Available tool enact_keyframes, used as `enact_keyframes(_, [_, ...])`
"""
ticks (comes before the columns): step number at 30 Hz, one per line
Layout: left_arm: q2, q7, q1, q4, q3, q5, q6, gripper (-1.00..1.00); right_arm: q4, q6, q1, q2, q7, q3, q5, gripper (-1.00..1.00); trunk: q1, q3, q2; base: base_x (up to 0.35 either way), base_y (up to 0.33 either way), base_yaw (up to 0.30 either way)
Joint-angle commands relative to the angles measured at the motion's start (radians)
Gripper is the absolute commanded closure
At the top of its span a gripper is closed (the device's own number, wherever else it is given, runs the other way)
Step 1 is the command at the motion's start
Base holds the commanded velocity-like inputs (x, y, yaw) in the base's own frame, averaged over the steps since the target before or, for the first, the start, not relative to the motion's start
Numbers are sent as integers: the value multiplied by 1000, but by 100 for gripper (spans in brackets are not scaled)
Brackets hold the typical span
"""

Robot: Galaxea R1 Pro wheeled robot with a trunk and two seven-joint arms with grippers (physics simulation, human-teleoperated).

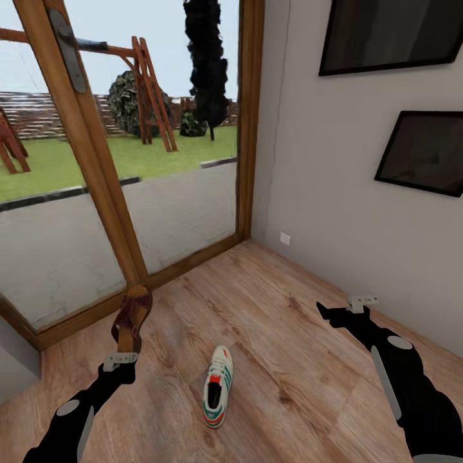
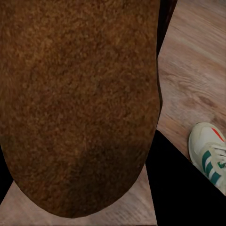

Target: Pick up the two gym shoes and the two sandals from the corridor floor and place them onto the hallstand (shoe rack) in the corridor, making sure they are on the rack and not on the floor. Arrange them so the two gym shoes are next to each other and the two sandals are next to each other.

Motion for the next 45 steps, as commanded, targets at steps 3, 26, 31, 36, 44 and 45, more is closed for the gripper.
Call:
enact_keyframes(3, [-1,-4,-1,-3,4,-11,-8,100,-1,5,0,0,6,-2,1,-100,0,-1,0,0,0,110])
enact_keyframes(26, [-1,-2,-1,-3,4,-11,-7,100,-4,7,0,0,6,-2,0,-100,0,-1,0,0,0,25])
enact_keyframes(31, [-1,-2,-1,-3,4,-11,-7,100,-4,7,0,0,6,-2,0,-100,0,-1,0,44,11,237])
enact_keyframes(36, [-1,-2,-1,-3,4,-11,-7,100,-4,7,0,0,6,-2,0,-100,0,-1,0,157,111,268])
enact_keyframes(44, [-1,-2,-1,-4,4,-11,-8,100,-4,7,0,0,6,-3,0,-100,0,-1,0,154,131,163])
enact_keyframes(45, [-1,-3,-1,-4,4,-11,-8,100,-4,7,0,0,6,-3,0,-100,0,-1,0,50,43,43])
